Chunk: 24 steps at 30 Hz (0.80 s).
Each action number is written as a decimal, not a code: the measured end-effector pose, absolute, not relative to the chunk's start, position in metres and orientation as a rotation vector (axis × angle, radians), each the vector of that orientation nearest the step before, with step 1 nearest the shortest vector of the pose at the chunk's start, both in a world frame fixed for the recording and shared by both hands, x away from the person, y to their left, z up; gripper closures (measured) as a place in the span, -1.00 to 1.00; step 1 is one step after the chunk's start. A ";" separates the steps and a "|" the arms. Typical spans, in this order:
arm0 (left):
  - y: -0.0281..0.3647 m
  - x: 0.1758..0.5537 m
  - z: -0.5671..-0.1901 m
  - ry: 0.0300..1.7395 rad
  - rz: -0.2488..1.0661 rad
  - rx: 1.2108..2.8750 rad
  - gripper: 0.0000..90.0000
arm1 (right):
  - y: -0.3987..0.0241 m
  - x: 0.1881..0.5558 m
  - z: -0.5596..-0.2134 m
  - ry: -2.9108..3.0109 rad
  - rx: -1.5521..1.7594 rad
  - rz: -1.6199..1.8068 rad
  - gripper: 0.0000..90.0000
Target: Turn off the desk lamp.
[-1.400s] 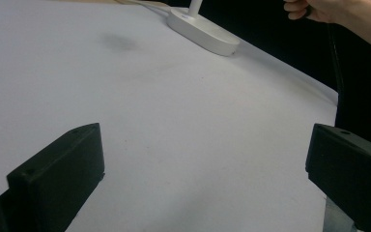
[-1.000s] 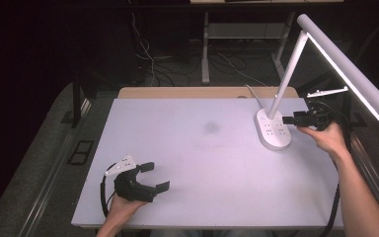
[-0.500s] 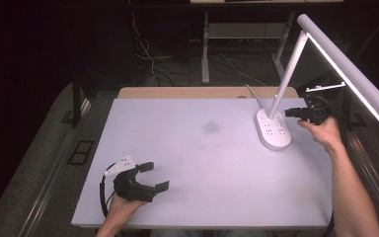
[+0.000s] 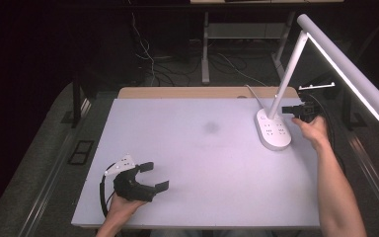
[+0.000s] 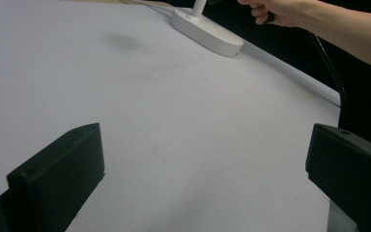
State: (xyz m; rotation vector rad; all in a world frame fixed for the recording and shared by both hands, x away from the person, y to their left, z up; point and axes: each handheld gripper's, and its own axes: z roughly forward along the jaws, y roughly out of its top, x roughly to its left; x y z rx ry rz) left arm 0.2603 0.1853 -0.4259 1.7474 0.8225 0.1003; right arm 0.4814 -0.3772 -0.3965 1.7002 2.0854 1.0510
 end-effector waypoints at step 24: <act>0.186 0.258 -0.425 0.816 0.095 1.747 -1.00 | -0.372 0.493 -0.421 2.086 1.827 1.067 1.00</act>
